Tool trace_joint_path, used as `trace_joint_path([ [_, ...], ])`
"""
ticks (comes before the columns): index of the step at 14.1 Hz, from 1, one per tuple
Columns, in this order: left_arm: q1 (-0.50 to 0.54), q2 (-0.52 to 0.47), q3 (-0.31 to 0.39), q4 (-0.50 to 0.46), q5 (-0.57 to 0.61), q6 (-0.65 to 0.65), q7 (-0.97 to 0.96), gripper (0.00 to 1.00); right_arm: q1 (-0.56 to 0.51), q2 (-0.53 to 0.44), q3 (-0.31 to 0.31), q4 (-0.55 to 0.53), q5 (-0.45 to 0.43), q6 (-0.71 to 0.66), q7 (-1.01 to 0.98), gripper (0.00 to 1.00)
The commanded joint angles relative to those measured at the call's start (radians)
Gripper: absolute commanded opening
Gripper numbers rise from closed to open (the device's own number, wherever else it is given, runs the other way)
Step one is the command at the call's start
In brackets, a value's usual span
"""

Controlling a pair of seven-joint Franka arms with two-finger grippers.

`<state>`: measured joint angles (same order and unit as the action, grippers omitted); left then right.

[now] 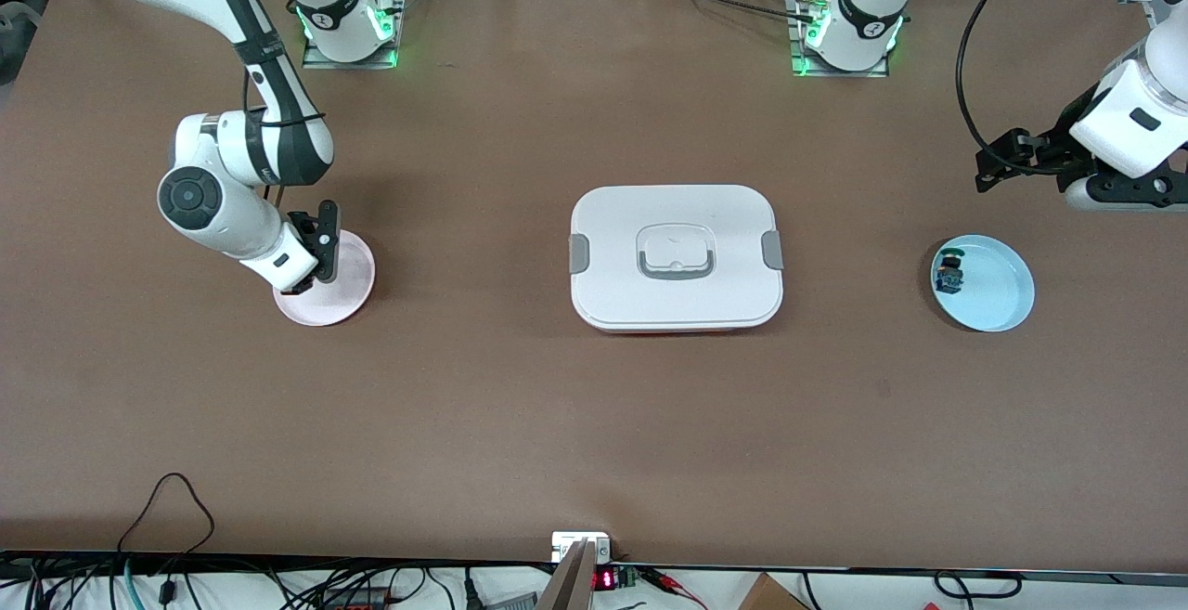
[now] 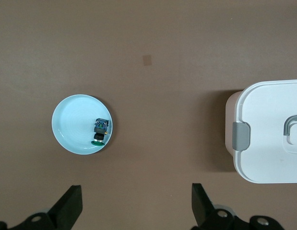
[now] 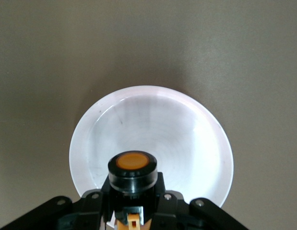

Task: Transfer orange switch to right arm and place
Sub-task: 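Move the switch over the white plate while the left gripper retracts, then lower the switch onto the white plate and open the right gripper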

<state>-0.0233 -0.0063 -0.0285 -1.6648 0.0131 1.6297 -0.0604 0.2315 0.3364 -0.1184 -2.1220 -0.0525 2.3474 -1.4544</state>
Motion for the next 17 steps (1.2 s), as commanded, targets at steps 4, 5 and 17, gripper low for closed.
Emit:
trace_joint_path([
  [4,0.005,-0.018,-0.005,-0.003,-0.013,-0.002,-0.013,1.00,0.002,0.004,-0.001,-0.055,-0.076,0.104,-0.015,0.01],
  [5,0.005,-0.017,-0.007,-0.003,-0.013,-0.002,-0.013,1.00,0.002,0.012,-0.001,-0.065,-0.087,0.130,-0.015,0.01],
  [17,0.003,-0.017,-0.016,-0.001,-0.013,-0.001,-0.015,1.00,0.000,0.061,-0.001,-0.125,-0.104,0.290,-0.034,0.03],
])
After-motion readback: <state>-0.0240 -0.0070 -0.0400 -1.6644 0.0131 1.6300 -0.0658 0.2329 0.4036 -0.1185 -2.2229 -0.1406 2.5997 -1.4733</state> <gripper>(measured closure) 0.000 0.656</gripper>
